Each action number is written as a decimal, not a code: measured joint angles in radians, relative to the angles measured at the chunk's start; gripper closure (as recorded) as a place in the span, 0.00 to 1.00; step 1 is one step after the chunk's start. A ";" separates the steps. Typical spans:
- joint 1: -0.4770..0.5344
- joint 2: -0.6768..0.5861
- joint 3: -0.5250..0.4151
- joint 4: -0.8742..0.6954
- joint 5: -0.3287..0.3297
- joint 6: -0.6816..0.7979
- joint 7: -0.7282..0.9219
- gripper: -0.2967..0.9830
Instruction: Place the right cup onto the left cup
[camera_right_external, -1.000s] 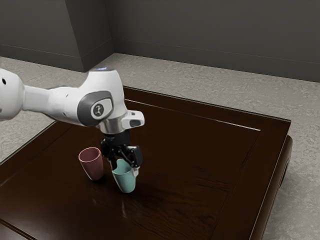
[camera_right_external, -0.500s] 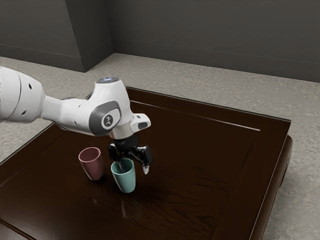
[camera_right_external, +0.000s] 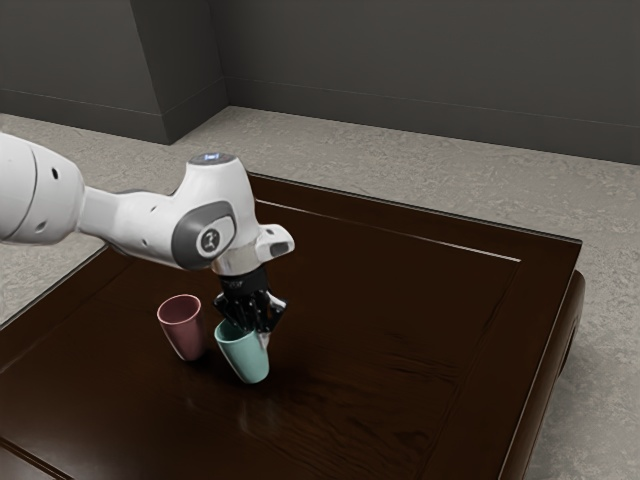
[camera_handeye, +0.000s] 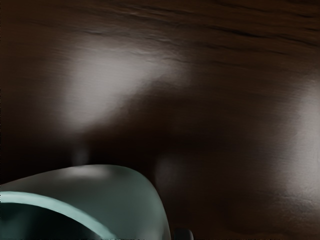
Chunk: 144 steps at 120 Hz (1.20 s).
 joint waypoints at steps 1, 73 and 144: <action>0.000 -0.001 0.000 0.000 0.000 -0.001 -0.001 0.79; -0.028 -0.186 -0.002 0.057 0.148 -0.211 -0.092 0.84; 0.148 -0.148 0.057 0.154 0.192 -0.373 -0.042 0.84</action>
